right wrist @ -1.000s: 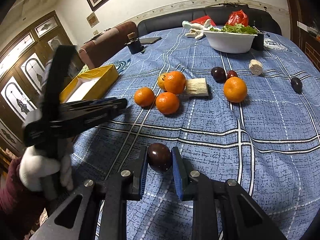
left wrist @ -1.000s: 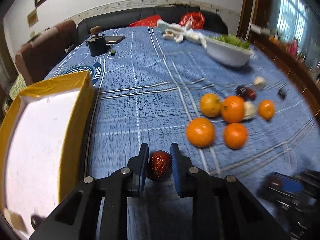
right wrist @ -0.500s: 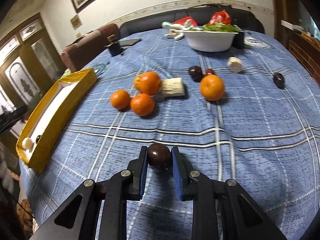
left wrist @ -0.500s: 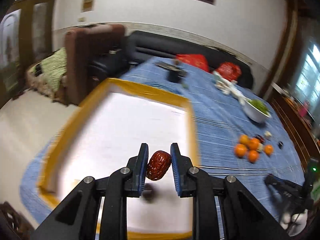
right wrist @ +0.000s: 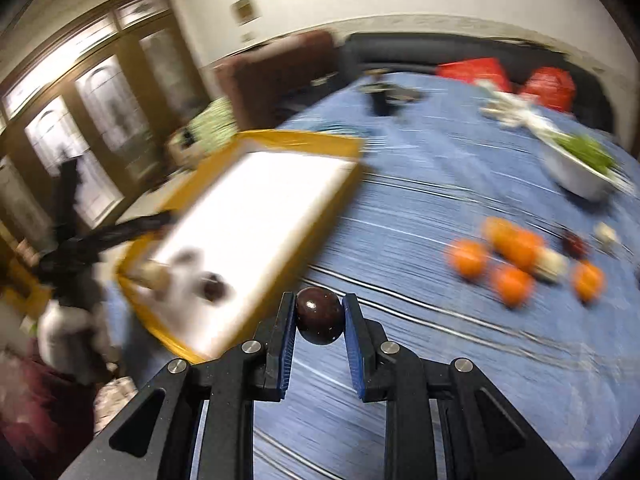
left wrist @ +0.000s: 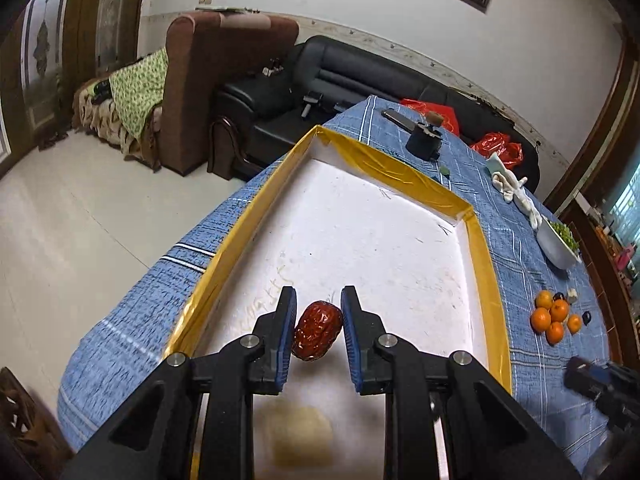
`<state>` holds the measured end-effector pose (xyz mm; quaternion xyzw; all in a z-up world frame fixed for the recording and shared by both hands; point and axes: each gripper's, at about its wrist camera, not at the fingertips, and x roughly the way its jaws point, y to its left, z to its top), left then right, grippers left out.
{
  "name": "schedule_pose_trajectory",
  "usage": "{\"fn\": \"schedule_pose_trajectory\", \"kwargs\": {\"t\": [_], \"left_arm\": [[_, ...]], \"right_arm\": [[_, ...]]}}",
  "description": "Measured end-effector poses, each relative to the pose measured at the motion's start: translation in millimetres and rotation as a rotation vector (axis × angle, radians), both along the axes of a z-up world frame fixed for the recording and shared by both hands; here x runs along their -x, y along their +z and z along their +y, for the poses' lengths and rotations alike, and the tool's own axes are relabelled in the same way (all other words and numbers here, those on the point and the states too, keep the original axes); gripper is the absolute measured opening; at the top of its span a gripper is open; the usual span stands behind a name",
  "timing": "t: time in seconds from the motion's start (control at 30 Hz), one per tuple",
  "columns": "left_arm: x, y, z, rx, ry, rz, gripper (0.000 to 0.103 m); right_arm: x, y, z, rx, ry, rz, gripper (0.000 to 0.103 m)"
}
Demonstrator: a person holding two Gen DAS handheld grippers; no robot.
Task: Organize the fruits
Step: 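Place the plum and red date into the white tray, opening both tools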
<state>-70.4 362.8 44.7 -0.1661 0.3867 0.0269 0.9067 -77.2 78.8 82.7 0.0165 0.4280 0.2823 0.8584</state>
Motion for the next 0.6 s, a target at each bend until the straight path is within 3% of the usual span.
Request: {"fn": "schedule_pose_trajectory", "kwargs": {"t": [0.2,0.27,0.33,0.4,0.47,0.6], "left_arm": [[3.6,-5.8,20.6,0.109,0.026,-0.005,0.022],[9.8,-4.8,27.6,0.15,0.017,-0.015,0.025],[16.9,-2.0,32.5,0.156,0.034,-0.02,0.066],[23.9,1.6,35.3,0.208,0.025,-0.046,0.067],[29.5,5.2,35.4,0.211,0.036,-0.059,0.071],[41.2,11.8,33.6,0.246,0.054,-0.084,0.082]], "right_arm": [[-38.8,-23.3,100.4,0.037,0.157,0.095,0.026],[-49.1,-36.2,116.2,0.035,0.174,0.138,0.026],[-59.0,-48.2,127.4,0.033,0.185,0.176,0.027],[-64.9,-58.0,133.6,0.03,0.185,0.212,0.028],[-66.2,-62.7,137.6,0.029,0.186,0.231,0.028],[-62.4,-55.7,129.3,0.02,0.171,0.205,0.029]]}}
